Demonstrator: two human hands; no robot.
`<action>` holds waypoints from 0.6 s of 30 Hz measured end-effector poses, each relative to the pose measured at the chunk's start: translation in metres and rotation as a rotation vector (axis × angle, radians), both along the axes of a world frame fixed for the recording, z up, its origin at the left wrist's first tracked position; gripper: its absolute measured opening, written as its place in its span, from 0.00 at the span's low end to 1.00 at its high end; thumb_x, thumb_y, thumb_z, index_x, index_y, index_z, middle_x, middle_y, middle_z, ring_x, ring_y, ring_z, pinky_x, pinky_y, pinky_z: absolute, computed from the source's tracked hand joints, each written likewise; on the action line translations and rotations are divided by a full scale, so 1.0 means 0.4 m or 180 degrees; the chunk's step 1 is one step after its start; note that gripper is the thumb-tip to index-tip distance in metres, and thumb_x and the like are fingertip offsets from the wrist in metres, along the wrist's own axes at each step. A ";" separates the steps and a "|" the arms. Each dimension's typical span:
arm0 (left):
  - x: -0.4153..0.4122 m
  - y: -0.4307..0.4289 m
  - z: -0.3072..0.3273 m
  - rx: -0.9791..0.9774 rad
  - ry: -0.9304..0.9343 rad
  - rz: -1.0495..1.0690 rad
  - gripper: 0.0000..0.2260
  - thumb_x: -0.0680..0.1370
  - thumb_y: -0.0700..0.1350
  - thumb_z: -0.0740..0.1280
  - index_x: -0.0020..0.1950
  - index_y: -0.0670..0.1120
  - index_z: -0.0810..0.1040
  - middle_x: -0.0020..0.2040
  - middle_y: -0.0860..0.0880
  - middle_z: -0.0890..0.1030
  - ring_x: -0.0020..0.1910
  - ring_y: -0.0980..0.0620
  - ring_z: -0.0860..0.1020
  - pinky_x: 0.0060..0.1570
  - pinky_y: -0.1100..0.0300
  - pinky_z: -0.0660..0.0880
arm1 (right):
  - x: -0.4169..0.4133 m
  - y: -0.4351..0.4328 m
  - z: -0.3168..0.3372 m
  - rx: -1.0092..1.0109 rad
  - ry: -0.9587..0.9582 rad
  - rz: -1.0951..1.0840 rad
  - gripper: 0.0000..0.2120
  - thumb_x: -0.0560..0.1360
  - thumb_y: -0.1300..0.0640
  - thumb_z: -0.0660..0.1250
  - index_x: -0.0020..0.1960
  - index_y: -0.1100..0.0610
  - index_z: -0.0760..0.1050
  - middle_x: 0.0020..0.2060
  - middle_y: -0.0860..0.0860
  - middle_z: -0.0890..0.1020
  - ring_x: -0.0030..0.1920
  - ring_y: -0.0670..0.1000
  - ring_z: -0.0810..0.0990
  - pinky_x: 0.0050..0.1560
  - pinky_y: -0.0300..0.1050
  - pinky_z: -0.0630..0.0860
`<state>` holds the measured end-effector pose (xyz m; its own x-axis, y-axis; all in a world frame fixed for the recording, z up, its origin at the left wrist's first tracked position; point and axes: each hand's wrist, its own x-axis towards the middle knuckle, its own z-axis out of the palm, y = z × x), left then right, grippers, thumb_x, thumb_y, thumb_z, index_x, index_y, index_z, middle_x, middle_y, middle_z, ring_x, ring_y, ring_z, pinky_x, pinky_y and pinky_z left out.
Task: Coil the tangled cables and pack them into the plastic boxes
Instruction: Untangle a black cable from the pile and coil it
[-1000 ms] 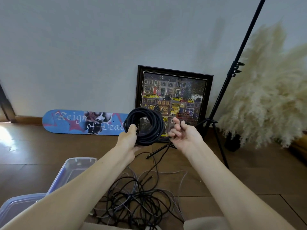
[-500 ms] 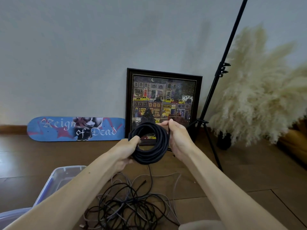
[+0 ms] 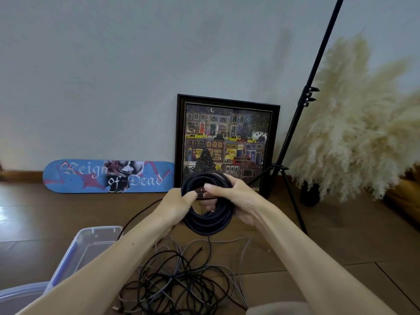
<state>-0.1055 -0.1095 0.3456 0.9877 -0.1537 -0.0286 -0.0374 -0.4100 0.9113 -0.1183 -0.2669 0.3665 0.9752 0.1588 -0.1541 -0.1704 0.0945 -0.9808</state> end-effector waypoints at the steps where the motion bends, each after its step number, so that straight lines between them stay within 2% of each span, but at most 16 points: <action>1: 0.001 -0.001 -0.002 0.0062 -0.0038 -0.0053 0.17 0.81 0.42 0.58 0.32 0.46 0.60 0.27 0.50 0.59 0.24 0.54 0.58 0.26 0.62 0.54 | 0.000 0.000 -0.004 -0.0099 -0.0092 -0.0052 0.17 0.71 0.64 0.73 0.59 0.62 0.75 0.41 0.61 0.83 0.34 0.55 0.83 0.38 0.47 0.82; 5: -0.005 -0.015 -0.020 -0.0053 -0.0022 -0.0157 0.17 0.81 0.42 0.58 0.33 0.47 0.59 0.28 0.50 0.59 0.25 0.54 0.59 0.29 0.59 0.55 | 0.009 0.003 -0.016 -0.0295 -0.0145 -0.0402 0.09 0.73 0.70 0.69 0.53 0.65 0.76 0.26 0.56 0.76 0.21 0.50 0.73 0.28 0.44 0.77; 8: 0.002 -0.027 -0.036 -0.0382 0.0190 -0.0110 0.13 0.80 0.43 0.59 0.36 0.44 0.61 0.28 0.49 0.66 0.28 0.52 0.66 0.32 0.58 0.60 | 0.014 -0.001 -0.009 -0.0432 -0.0183 -0.0488 0.06 0.75 0.71 0.65 0.49 0.63 0.76 0.22 0.54 0.71 0.19 0.49 0.66 0.24 0.41 0.71; 10: 0.008 -0.029 -0.037 -0.0665 0.0475 -0.0162 0.10 0.80 0.45 0.61 0.39 0.44 0.68 0.27 0.51 0.73 0.32 0.50 0.72 0.36 0.58 0.67 | 0.015 -0.005 0.004 -0.0594 -0.0236 -0.0484 0.07 0.75 0.72 0.64 0.47 0.62 0.75 0.22 0.53 0.69 0.19 0.49 0.64 0.24 0.41 0.69; 11: 0.008 -0.030 -0.033 -0.0801 0.0642 -0.0213 0.08 0.79 0.48 0.62 0.44 0.44 0.73 0.30 0.51 0.76 0.36 0.49 0.75 0.39 0.57 0.70 | 0.017 -0.009 0.010 -0.0653 -0.0250 -0.0468 0.07 0.75 0.72 0.63 0.47 0.62 0.75 0.22 0.53 0.69 0.20 0.49 0.63 0.24 0.41 0.69; 12: 0.010 -0.028 -0.030 -0.0837 0.0745 -0.0254 0.11 0.78 0.53 0.64 0.51 0.45 0.74 0.37 0.49 0.78 0.41 0.48 0.77 0.44 0.55 0.73 | 0.018 -0.013 0.015 -0.0720 -0.0263 -0.0444 0.07 0.75 0.72 0.63 0.47 0.63 0.75 0.21 0.53 0.69 0.20 0.49 0.63 0.24 0.41 0.69; 14: 0.013 -0.019 -0.018 -0.0660 0.0641 -0.0172 0.23 0.75 0.63 0.62 0.60 0.47 0.68 0.49 0.48 0.76 0.52 0.49 0.75 0.51 0.55 0.71 | 0.023 -0.030 0.022 -0.0941 -0.0297 -0.0321 0.09 0.74 0.73 0.62 0.50 0.65 0.76 0.21 0.53 0.70 0.19 0.49 0.63 0.24 0.41 0.70; 16: 0.014 -0.003 0.005 -0.0586 0.0223 0.0187 0.25 0.76 0.65 0.56 0.63 0.47 0.63 0.56 0.47 0.73 0.56 0.51 0.73 0.50 0.59 0.66 | 0.023 -0.048 0.026 -0.1304 -0.0351 0.0028 0.12 0.74 0.74 0.62 0.54 0.66 0.77 0.23 0.55 0.70 0.19 0.49 0.64 0.24 0.42 0.71; 18: 0.028 0.012 0.015 -0.0625 -0.0083 0.0232 0.23 0.78 0.63 0.51 0.65 0.48 0.62 0.60 0.45 0.73 0.57 0.52 0.72 0.49 0.61 0.65 | 0.017 -0.060 0.028 -0.1678 -0.0416 0.0555 0.14 0.73 0.74 0.61 0.56 0.66 0.77 0.25 0.56 0.71 0.19 0.50 0.65 0.24 0.43 0.73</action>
